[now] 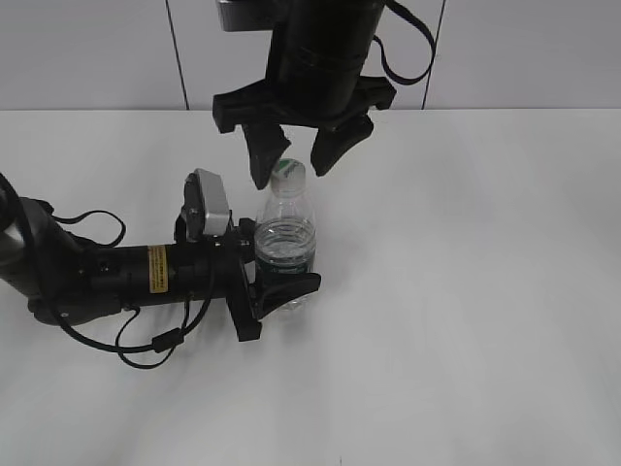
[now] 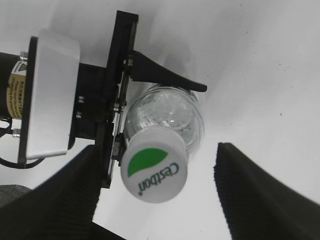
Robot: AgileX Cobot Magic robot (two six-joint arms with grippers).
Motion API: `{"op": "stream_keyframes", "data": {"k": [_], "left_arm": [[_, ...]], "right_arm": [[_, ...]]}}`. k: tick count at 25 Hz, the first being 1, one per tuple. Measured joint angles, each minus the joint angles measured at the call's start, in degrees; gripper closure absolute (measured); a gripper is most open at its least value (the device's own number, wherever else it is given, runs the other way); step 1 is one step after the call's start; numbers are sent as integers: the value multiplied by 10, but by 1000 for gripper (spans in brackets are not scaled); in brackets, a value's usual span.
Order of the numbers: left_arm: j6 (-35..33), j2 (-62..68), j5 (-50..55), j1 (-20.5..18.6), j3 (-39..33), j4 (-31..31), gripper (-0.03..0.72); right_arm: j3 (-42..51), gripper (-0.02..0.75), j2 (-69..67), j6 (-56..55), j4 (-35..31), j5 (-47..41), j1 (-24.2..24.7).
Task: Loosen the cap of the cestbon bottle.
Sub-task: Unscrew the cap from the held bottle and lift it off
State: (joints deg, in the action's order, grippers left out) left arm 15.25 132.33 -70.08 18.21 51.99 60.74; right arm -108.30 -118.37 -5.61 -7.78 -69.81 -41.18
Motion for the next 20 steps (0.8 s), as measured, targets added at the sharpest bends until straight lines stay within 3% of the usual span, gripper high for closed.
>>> {"op": "stream_keyframes", "data": {"k": [3,12,17,20], "left_arm": [[0,0,0,0,0,0,276],[0,0,0,0,0,0,276],[0,0,0,0,0,0,276],[0,0,0,0,0,0,276]], "right_arm": [[0,265,0,5,-1,0,0],[0,295,-2,12,-2,0,0],[0,421,-8,19,-4,-1,0],[0,437,-8,22,-4,-1,0]]}}
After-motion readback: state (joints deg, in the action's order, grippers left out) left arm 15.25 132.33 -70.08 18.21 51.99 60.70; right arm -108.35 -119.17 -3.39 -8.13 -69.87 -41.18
